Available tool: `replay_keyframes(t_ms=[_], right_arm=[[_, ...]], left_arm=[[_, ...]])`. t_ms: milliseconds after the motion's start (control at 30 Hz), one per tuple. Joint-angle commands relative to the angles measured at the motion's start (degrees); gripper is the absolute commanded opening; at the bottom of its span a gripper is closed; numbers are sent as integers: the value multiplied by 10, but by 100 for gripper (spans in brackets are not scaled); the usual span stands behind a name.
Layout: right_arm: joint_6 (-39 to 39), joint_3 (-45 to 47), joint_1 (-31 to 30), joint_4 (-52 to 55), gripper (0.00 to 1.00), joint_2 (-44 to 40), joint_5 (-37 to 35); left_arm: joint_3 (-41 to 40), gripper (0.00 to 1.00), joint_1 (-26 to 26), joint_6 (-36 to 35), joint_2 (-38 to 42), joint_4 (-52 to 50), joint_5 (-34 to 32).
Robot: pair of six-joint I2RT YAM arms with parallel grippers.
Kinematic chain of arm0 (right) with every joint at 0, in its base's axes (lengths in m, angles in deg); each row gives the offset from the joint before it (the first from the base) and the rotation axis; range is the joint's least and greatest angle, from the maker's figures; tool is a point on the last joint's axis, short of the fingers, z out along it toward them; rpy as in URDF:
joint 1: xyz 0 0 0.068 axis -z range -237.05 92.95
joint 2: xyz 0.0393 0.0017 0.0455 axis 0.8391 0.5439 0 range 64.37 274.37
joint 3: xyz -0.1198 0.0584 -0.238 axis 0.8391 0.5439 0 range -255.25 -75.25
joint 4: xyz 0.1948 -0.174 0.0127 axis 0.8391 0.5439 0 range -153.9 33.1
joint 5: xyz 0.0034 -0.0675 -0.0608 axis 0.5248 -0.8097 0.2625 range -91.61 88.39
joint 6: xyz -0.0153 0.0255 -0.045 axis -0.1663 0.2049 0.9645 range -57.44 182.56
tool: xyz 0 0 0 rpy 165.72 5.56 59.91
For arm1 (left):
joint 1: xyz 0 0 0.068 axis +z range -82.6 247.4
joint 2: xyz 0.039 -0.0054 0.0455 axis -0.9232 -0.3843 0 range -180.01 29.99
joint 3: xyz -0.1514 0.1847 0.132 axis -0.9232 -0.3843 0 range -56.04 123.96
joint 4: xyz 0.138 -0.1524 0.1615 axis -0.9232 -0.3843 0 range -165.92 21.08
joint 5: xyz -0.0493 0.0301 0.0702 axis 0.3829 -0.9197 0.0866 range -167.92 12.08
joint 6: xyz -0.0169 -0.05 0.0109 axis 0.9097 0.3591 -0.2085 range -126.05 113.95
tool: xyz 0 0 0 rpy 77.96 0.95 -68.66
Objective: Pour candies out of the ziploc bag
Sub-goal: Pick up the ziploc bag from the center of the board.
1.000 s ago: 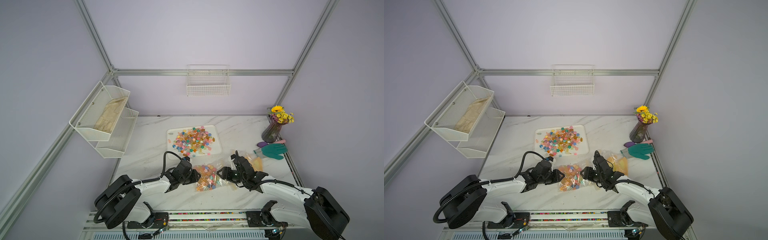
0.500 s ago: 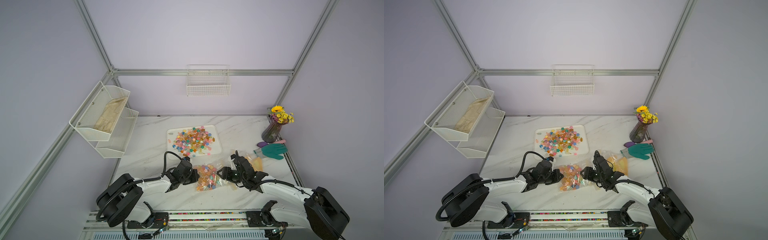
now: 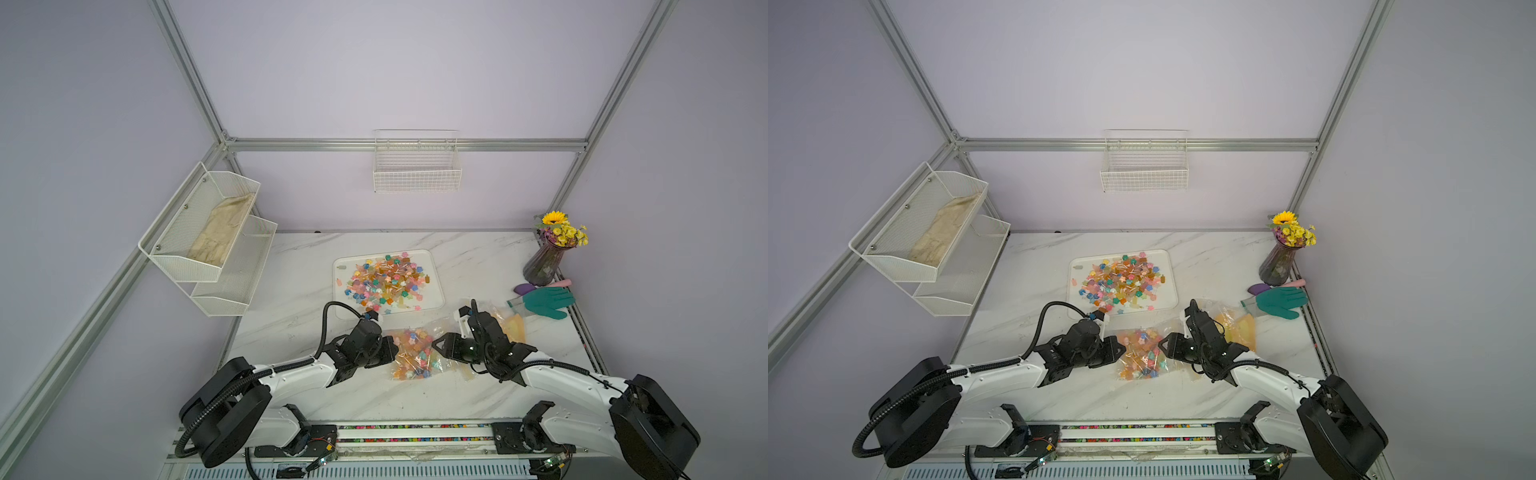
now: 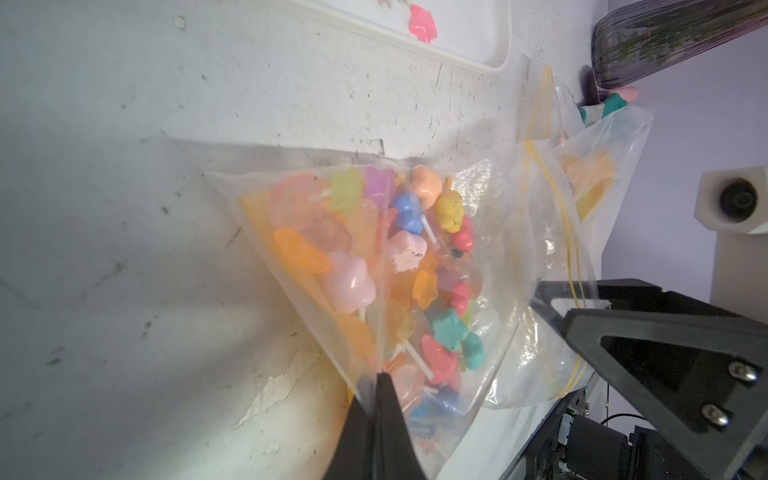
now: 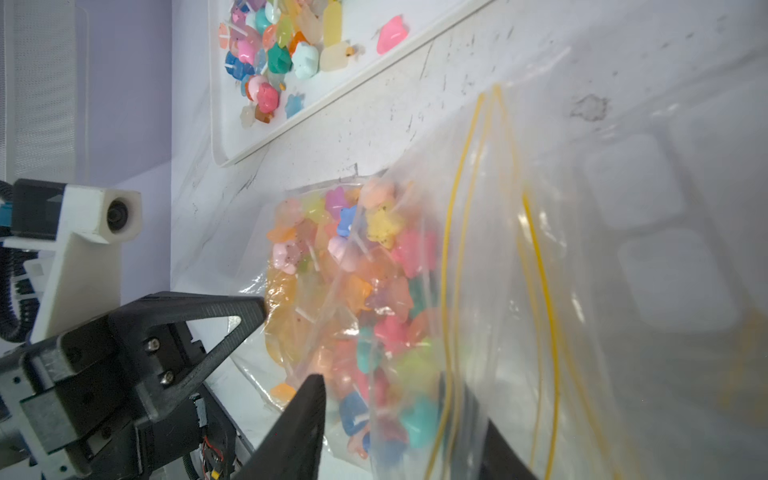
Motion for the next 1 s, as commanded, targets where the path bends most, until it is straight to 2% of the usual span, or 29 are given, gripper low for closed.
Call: replay_keyframes(t_ms=[0,300,400,667,967], right_arm=[[4,-13,0,11,46,-23,-19],[16,-26,0,-14,9,-5,10],[22,-38,-1,-8,0,-10,11],[46,-94,-2,-2,0,-13,44],[59,-142,-3,13,0,-1,40]], left_arm=[[21,0,-3,-16,15,7,-6],[25,0,-2,-30,32,11,-15],[26,0,-2,-38,50,11,-23],[35,0,-1,-38,85,-12,-51],[36,0,11,-42,141,-46,-101]])
